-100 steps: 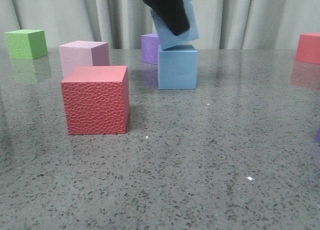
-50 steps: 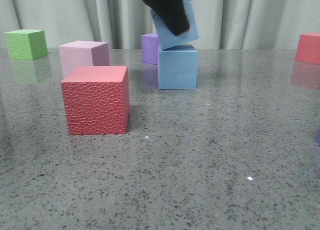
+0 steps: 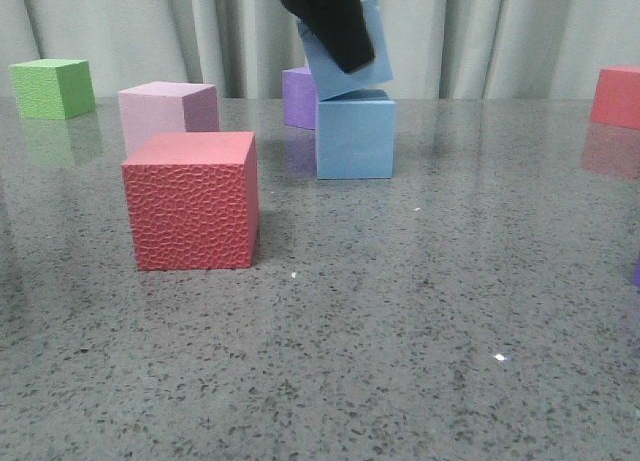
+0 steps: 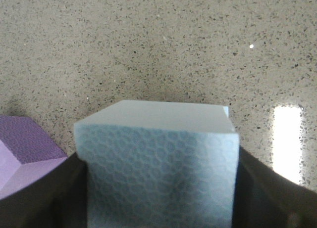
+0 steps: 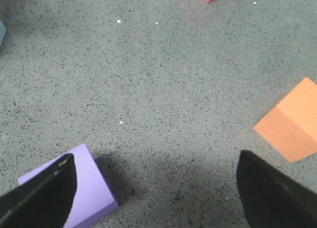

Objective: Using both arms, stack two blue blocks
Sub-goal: 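Lower the held cube onto the placed cube and align its edges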

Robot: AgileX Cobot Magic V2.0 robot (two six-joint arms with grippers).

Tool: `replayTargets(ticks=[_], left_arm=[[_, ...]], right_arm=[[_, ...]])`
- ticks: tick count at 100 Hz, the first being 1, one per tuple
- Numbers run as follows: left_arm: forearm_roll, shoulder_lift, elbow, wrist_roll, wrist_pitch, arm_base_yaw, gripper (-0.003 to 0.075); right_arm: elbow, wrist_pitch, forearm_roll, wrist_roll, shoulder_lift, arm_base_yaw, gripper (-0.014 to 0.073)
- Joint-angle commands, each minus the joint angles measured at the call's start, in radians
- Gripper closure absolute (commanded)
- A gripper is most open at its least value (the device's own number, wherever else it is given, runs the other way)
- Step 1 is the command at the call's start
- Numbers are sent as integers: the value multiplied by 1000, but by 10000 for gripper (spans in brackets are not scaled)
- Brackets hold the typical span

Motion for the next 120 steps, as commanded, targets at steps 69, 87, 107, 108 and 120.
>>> replayTargets(ticks=[69,87,107,108,120], left_arm=[[-29,-57,-32,-4,20,-7,303],[-29,-57,-32,-4,20,-7,250],[-29,-57,-32,-4,20,-7,165],[-29,-57,-32,-4,20,-7,162],[-31,-57,-32,-4,20,-7,116]], right_arm=[[-24,-63,-30,-8,-2,-8,-50],[-24,-63,-30,-8,-2,-8,-50],[-24,-63,-30,-8,-2,-8,-50],[-24,-63,-30,-8,-2,-8,-50],[-24,-63,-31,-8,-2,-8,-50]])
